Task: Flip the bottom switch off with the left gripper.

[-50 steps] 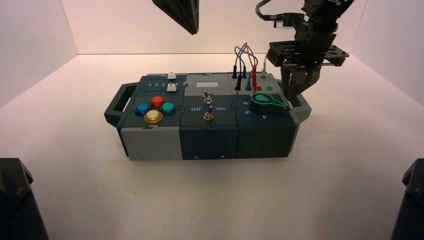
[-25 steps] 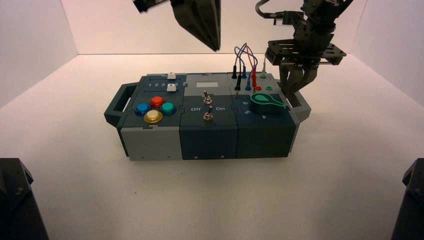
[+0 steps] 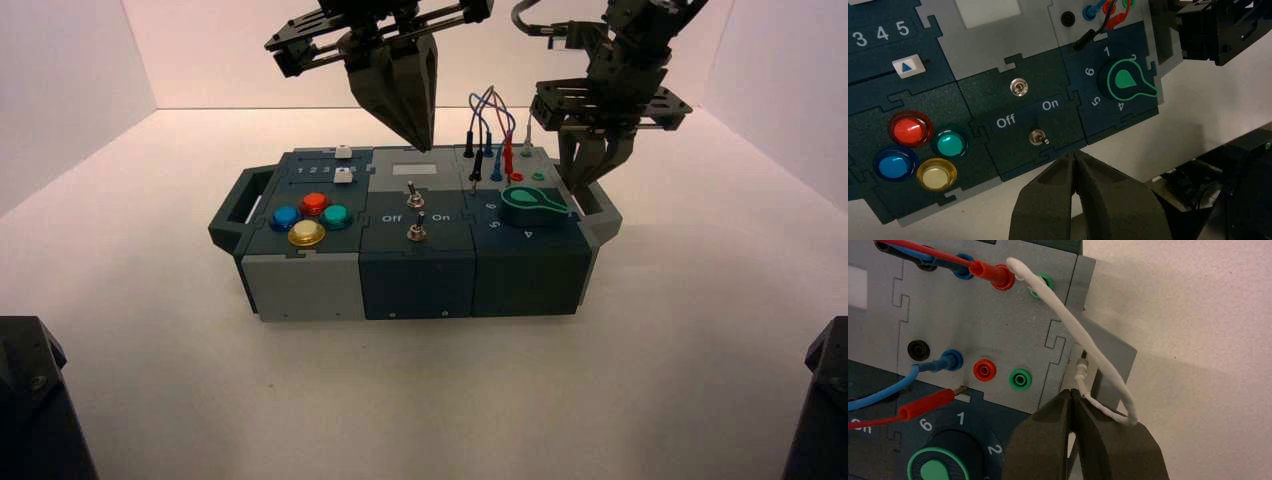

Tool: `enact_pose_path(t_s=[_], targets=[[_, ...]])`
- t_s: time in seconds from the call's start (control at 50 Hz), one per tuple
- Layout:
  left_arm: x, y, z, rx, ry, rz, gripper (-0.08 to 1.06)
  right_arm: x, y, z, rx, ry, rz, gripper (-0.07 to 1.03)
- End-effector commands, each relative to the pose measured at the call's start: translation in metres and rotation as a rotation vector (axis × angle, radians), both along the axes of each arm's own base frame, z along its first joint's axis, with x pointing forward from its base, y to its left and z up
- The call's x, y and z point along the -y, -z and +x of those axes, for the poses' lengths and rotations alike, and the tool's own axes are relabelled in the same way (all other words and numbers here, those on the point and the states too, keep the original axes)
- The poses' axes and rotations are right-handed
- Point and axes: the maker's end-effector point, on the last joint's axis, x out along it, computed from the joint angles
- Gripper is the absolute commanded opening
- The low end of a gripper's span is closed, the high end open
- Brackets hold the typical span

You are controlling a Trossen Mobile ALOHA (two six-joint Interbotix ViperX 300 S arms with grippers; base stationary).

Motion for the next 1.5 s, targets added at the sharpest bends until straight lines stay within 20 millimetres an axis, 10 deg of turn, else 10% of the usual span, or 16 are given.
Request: enact_pose_path(t_s=[0.02, 1.5], targets=[[0.004, -0.004, 0.003, 0.014, -0.006, -0.019, -0.03, 0.002, 0.009, -0.005, -0.023, -0.013, -0.015, -0.02], [0.012, 0.018, -0.017, -0.058, 0.018, 0.015, -0.03, 0.003, 0.013, -0.007, -0.03, -0.017, -0.019, -0.02]])
